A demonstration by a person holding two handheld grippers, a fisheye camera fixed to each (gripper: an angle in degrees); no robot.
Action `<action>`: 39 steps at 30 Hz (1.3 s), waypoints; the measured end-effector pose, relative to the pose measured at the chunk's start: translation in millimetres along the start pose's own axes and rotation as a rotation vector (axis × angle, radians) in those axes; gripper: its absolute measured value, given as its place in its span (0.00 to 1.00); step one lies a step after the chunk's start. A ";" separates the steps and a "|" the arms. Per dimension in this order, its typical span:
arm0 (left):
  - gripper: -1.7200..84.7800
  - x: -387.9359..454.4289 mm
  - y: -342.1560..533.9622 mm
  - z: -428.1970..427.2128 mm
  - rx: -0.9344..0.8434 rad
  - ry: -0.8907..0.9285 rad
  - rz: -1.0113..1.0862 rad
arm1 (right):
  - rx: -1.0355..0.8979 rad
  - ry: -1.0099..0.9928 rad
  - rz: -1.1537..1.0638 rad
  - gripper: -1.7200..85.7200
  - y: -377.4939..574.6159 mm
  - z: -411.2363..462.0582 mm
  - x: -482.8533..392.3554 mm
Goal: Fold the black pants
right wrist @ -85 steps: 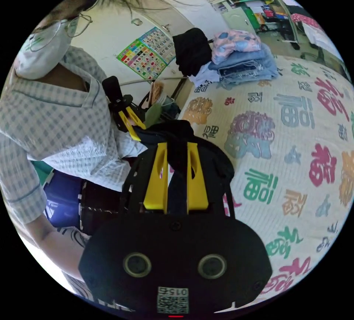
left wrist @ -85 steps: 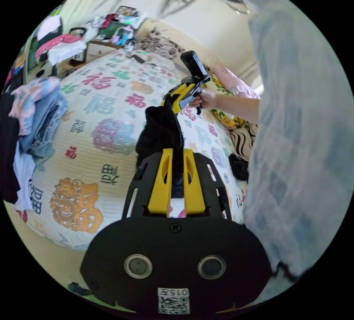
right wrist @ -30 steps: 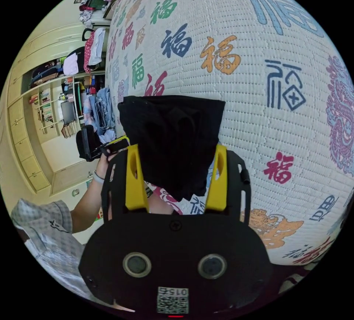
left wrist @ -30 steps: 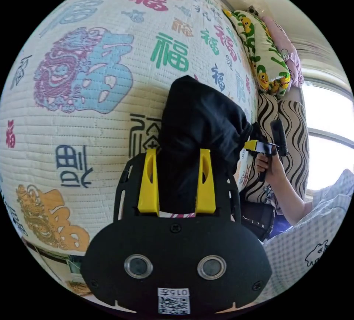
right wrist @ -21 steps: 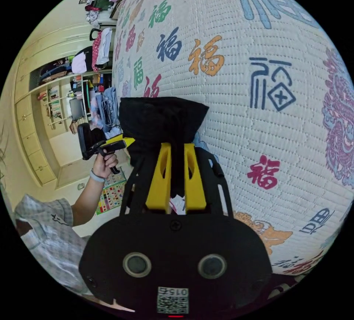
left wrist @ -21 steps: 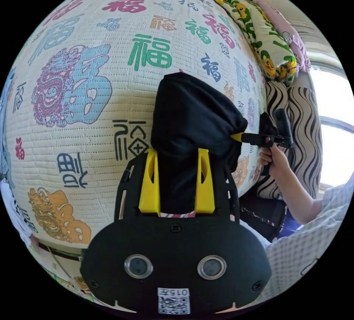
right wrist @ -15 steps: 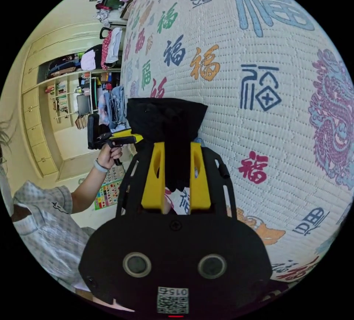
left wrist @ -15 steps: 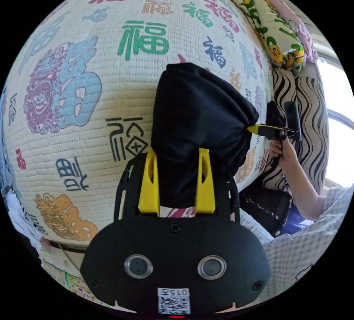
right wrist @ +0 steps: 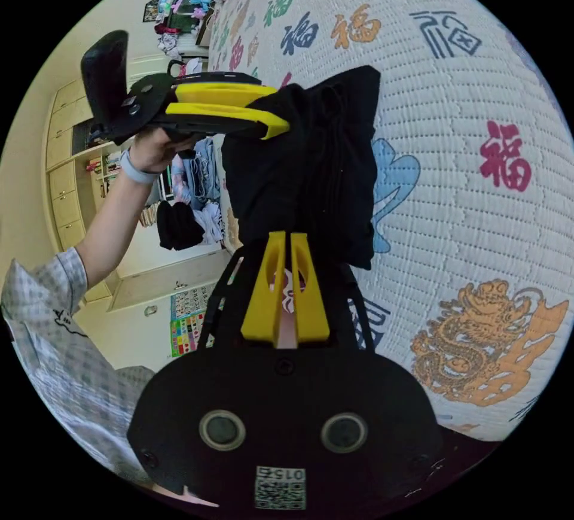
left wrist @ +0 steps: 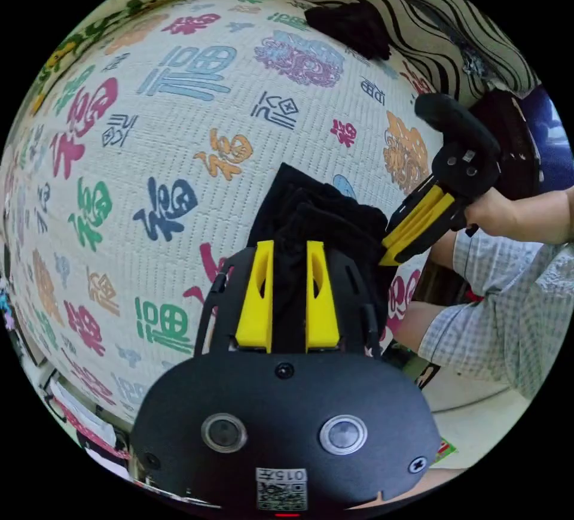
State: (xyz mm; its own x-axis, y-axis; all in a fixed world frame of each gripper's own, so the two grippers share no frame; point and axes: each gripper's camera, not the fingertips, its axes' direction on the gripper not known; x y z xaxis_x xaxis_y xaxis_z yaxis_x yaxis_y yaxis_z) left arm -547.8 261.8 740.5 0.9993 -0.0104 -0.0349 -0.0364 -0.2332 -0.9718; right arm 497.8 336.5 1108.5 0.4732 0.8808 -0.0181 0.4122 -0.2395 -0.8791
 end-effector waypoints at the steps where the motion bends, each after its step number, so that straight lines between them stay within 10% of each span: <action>1: 0.07 -1.9 -5.3 -4.2 0.007 0.012 0.021 | 0.016 0.023 -0.007 0.03 1.4 -5.3 -0.2; 15: 0.12 -37.6 -19.9 -40.8 0.126 0.007 -0.052 | 0.086 0.206 0.091 0.12 10.4 -23.2 27.8; 31: 0.12 -82.1 96.7 5.3 0.230 0.104 -0.189 | -0.025 -0.137 0.148 0.15 -20.1 94.3 -21.3; 39: 0.07 -113.1 156.2 70.8 0.265 0.124 -0.275 | 0.055 -0.051 0.270 0.02 -23.1 108.1 -19.5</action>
State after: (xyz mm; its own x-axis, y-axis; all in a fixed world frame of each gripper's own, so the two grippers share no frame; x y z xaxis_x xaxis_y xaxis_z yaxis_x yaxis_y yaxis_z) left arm -666.3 295.4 576.1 0.9634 -0.1039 0.2471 0.2500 0.0153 -0.9681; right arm 394.8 369.0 1077.7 0.5194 0.8080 -0.2780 0.2331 -0.4470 -0.8636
